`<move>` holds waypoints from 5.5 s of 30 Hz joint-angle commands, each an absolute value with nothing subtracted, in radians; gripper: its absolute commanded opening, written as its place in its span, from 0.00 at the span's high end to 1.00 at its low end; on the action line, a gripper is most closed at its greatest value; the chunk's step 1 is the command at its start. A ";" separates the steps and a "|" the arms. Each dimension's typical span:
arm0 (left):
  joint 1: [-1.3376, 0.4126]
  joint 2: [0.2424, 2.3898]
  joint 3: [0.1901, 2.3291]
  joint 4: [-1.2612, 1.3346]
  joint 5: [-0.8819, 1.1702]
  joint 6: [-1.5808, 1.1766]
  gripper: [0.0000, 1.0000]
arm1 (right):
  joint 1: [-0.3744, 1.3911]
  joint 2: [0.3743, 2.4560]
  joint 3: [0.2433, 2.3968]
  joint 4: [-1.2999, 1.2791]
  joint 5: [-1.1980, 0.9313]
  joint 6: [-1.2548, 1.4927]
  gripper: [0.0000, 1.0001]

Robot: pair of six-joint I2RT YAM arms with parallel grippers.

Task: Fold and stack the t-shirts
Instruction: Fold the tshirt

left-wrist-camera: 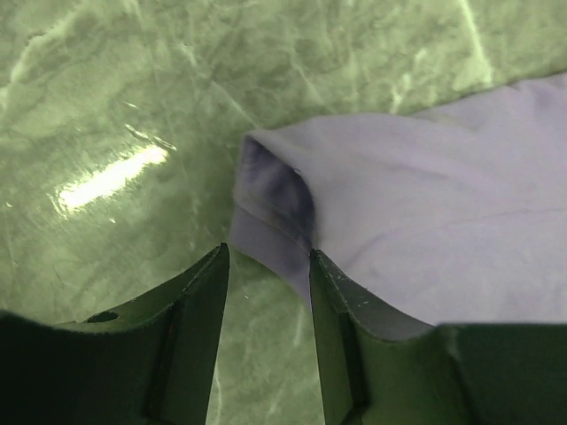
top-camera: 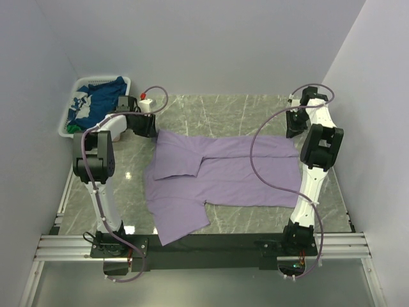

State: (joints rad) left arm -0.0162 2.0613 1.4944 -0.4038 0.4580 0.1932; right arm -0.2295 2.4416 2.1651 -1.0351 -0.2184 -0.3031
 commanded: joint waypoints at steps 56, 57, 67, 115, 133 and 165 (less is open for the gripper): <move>-0.267 1.612 1.114 -0.545 0.443 0.362 0.43 | -0.184 2.240 2.060 -1.064 -0.268 -0.336 0.71; -0.282 1.614 1.108 -0.540 0.439 0.361 0.43 | -0.181 2.244 2.051 -1.074 -0.275 -0.339 0.72; -0.419 1.667 1.049 -0.506 0.302 0.388 0.39 | -0.178 2.316 2.023 -1.058 -0.244 -0.328 0.77; -0.129 1.877 1.428 -0.415 0.469 0.178 0.55 | -0.169 2.394 2.154 -1.032 -0.160 -0.336 0.86; -0.018 2.183 1.617 -0.494 0.255 0.110 0.67 | -0.123 2.510 2.287 -0.996 0.061 -0.331 1.00; -0.002 1.293 1.108 -0.893 0.629 0.713 0.17 | -0.057 1.517 1.341 -0.991 -0.178 -0.747 0.25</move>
State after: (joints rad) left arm -0.0017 1.3041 1.2018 -0.7647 0.6098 0.5621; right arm -0.0547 1.5558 1.5105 -0.9016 -0.1184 -0.6250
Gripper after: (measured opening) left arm 0.845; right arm 0.770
